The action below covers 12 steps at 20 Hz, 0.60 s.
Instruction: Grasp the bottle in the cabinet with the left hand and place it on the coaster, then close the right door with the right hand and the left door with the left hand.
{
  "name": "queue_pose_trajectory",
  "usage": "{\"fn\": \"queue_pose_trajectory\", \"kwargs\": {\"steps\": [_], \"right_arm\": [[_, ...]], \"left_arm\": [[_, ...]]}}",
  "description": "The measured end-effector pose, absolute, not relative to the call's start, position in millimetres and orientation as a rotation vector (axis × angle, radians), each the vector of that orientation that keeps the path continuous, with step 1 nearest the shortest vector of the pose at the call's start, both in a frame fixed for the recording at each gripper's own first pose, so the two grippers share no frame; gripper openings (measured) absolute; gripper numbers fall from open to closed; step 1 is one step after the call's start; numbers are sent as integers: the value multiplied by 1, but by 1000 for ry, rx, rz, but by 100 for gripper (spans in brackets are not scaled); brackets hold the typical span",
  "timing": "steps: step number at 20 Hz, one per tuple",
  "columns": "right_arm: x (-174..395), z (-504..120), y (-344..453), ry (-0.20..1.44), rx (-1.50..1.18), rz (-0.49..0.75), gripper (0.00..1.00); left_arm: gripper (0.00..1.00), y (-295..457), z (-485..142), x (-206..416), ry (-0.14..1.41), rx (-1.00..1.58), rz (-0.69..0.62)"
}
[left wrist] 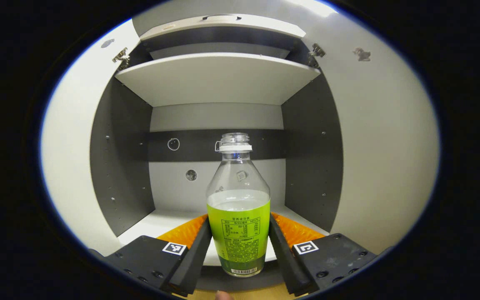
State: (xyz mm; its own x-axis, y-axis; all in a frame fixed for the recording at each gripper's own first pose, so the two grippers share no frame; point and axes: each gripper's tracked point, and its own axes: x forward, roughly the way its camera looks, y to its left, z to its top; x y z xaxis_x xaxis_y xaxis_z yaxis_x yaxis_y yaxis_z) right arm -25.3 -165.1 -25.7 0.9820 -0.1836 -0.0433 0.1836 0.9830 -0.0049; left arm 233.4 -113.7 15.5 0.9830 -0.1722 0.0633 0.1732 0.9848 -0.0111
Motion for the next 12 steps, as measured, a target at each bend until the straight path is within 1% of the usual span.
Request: {"fn": "queue_pose_trajectory", "kwargs": {"steps": [5,12], "right_arm": [[-32,-23,-149,30,-29,-156,98],[-38,-9,-125,4,-27,-118,98]], "left_arm": [[78,-105,3,161,-98,-43,-213],[78,-96,-62,81,-62,-27,-215]]}}
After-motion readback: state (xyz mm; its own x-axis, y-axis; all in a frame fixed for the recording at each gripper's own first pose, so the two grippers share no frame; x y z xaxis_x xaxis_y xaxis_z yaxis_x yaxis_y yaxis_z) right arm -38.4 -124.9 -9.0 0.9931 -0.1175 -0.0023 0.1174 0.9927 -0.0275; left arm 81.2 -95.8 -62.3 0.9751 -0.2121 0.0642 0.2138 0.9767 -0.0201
